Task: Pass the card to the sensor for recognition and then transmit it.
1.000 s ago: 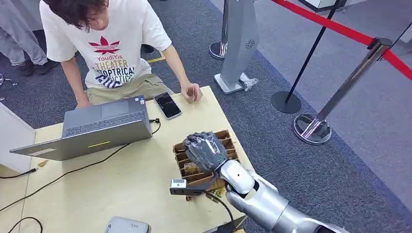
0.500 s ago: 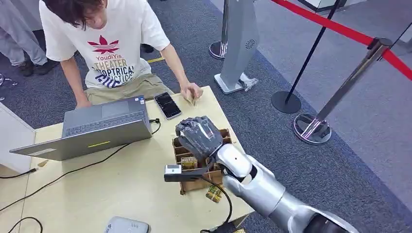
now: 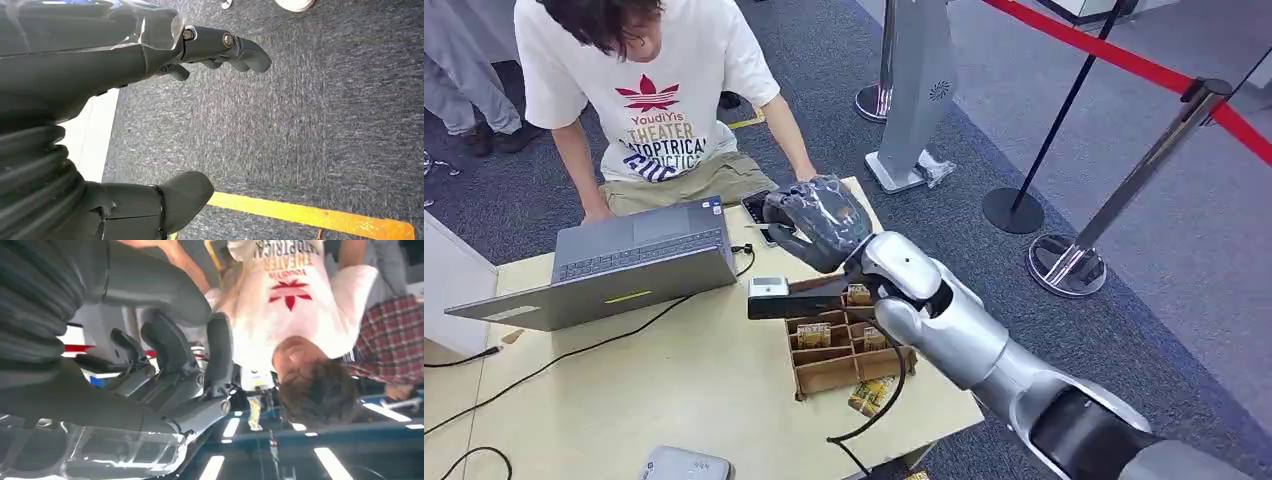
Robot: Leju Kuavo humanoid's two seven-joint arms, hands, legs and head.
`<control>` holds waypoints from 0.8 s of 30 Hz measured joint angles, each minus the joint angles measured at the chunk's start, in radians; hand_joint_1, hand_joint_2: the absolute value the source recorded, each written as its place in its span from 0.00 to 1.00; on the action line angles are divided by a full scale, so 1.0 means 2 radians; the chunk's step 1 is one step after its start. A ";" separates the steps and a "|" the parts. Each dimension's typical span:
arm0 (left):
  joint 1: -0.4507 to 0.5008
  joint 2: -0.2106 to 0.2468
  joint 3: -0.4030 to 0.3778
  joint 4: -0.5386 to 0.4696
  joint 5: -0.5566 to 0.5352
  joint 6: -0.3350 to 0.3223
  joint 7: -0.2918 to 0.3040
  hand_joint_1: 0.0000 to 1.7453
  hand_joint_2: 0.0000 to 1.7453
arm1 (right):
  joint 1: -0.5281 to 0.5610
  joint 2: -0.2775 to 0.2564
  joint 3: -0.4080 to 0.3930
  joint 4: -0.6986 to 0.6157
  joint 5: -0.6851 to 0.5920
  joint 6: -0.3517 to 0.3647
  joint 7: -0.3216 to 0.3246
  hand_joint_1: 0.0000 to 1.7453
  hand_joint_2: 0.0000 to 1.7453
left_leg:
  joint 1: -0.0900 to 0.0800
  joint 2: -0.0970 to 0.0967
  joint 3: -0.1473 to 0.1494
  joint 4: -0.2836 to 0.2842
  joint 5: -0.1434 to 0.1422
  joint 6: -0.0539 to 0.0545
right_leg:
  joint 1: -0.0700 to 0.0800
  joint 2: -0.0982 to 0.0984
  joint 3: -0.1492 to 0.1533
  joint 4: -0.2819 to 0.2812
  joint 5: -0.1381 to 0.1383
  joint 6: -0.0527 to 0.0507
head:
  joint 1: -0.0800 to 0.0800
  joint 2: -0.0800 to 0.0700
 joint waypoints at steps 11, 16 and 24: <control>-0.013 0.000 -0.005 0.000 -0.018 0.000 0.008 0.00 1.00 | -0.053 0.010 0.016 0.014 -0.031 0.000 -0.005 0.99 1.00 | 0.000 0.000 0.000 0.000 0.000 0.000 | 0.000 0.000 0.000 0.000 0.000 0.000 | 0.000 0.000; -0.015 -0.001 -0.008 0.000 -0.017 0.002 0.007 0.00 1.00 | -0.080 0.045 0.033 0.042 -0.032 0.001 -0.003 0.98 1.00 | 0.000 0.000 0.000 0.000 0.000 0.000 | 0.000 0.000 0.000 0.001 0.000 0.000 | 0.000 0.000; -0.015 -0.001 -0.009 0.000 -0.015 0.006 0.004 0.00 1.00 | -0.115 0.093 0.049 0.101 -0.041 -0.003 -0.001 1.00 1.00 | 0.000 0.000 0.000 0.000 0.000 0.000 | 0.000 0.000 0.000 0.001 0.000 0.000 | 0.000 0.000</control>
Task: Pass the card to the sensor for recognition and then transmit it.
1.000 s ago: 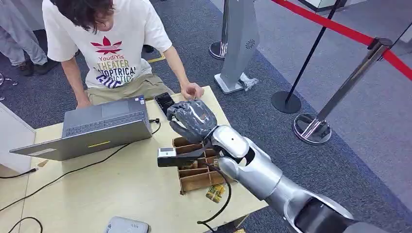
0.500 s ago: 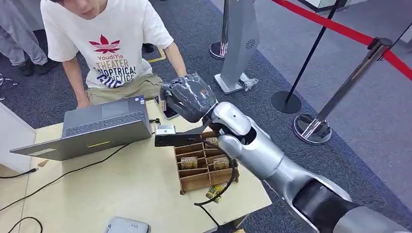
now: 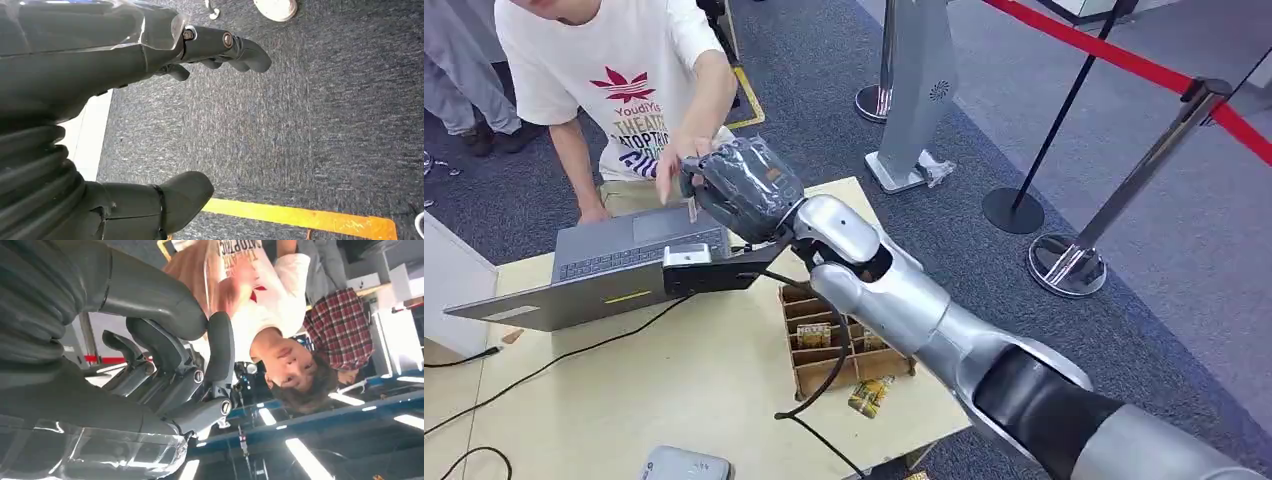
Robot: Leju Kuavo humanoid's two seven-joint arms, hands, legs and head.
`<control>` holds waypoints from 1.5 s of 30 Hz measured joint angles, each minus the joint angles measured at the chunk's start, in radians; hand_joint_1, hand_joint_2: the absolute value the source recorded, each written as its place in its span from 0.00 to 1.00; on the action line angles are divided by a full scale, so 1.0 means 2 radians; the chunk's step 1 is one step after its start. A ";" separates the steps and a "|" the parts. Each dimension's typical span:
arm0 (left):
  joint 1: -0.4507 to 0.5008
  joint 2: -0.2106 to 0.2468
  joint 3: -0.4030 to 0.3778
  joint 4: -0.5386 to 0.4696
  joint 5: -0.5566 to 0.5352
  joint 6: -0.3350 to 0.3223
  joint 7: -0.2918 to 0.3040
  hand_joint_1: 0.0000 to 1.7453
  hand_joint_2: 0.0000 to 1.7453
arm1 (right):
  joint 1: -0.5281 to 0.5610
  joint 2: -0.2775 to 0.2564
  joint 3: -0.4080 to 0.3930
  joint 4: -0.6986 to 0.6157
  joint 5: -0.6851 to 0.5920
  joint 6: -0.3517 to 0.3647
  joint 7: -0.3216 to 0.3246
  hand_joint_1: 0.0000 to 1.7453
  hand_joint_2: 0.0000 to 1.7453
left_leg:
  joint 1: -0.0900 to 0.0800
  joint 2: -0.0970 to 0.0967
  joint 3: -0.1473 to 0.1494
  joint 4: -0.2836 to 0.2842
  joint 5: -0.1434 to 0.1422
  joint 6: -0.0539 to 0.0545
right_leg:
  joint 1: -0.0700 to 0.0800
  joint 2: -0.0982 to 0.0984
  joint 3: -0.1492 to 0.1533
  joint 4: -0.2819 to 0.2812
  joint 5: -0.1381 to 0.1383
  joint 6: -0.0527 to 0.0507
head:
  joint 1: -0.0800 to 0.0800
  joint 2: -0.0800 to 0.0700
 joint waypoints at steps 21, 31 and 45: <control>0.009 0.000 0.000 0.000 -0.005 0.001 -0.007 0.00 1.00 | -0.006 0.051 0.015 0.100 -0.012 -0.043 -0.005 0.00 1.00 | 0.000 0.000 0.000 0.000 0.000 0.000 | 0.000 0.000 0.000 0.000 0.000 0.000 | 0.000 0.000; 0.009 0.000 -0.002 0.000 -0.013 0.000 -0.006 0.00 1.00 | 0.096 0.048 0.004 -0.005 -0.170 -0.077 -0.078 0.00 1.00 | 0.000 0.000 0.000 0.000 0.000 0.000 | 0.000 0.000 0.000 0.000 0.000 0.000 | 0.000 0.000; 0.011 0.000 0.003 0.000 -0.002 0.002 -0.003 0.00 1.00 | 0.260 0.046 0.008 -0.125 -0.366 -0.012 -0.118 0.00 0.00 | 0.000 0.000 0.000 0.000 0.000 0.000 | 0.000 0.000 0.000 -0.001 0.000 0.000 | 0.000 0.000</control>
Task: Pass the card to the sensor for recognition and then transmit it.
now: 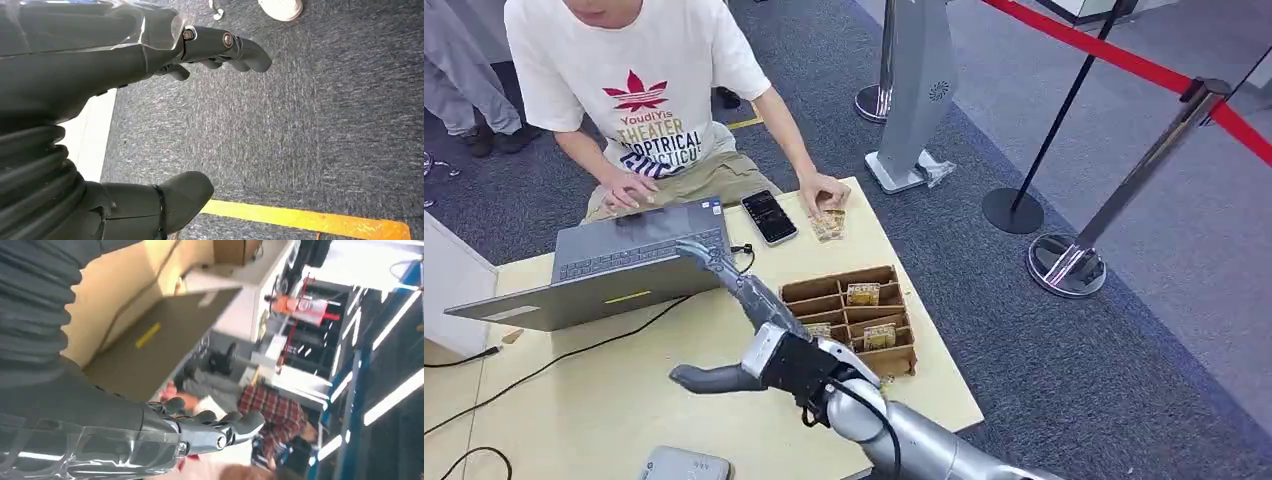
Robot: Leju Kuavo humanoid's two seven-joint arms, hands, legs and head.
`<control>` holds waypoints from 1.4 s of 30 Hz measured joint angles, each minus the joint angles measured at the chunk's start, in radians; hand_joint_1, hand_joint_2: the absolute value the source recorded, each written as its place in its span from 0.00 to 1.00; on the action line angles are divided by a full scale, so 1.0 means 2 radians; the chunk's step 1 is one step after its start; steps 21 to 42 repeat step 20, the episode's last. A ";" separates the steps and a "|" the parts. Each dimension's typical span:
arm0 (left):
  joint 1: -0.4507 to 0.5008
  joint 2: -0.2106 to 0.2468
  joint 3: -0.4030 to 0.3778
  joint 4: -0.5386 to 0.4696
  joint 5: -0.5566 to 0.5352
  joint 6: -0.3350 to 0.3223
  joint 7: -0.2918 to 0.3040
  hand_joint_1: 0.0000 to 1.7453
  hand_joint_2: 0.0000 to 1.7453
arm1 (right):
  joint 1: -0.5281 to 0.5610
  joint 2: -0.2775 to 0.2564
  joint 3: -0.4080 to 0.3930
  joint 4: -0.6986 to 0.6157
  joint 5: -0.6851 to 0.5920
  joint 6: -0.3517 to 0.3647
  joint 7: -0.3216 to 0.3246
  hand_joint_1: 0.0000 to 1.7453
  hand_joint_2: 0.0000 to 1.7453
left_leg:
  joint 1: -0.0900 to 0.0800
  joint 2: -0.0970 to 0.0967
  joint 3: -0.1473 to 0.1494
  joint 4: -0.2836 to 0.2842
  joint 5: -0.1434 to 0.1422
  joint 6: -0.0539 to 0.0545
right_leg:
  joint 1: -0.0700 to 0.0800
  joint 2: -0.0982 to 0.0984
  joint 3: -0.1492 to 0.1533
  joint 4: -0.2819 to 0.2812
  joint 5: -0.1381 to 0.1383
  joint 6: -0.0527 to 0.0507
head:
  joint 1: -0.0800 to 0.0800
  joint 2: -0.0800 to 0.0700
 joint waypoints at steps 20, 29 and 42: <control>0.000 -0.010 0.019 0.000 0.010 0.011 0.012 0.00 1.00 | 0.064 0.007 0.006 0.015 -0.027 0.038 -0.003 0.00 0.00 | 0.000 0.000 0.000 0.000 0.000 0.000 | 0.000 0.000 0.000 0.000 0.000 0.000 | 0.000 0.000; 0.000 -0.010 0.019 0.000 0.010 0.011 0.012 0.00 1.00 | 0.064 0.007 0.006 0.015 -0.027 0.038 -0.003 0.00 0.00 | 0.000 0.000 0.000 0.000 0.000 0.000 | 0.000 0.000 0.000 0.000 0.000 0.000 | 0.000 0.000; 0.000 -0.010 0.019 0.000 0.010 0.011 0.012 0.00 1.00 | 0.064 0.007 0.006 0.015 -0.027 0.038 -0.003 0.00 0.00 | 0.000 0.000 0.000 0.000 0.000 0.000 | 0.000 0.000 0.000 0.000 0.000 0.000 | 0.000 0.000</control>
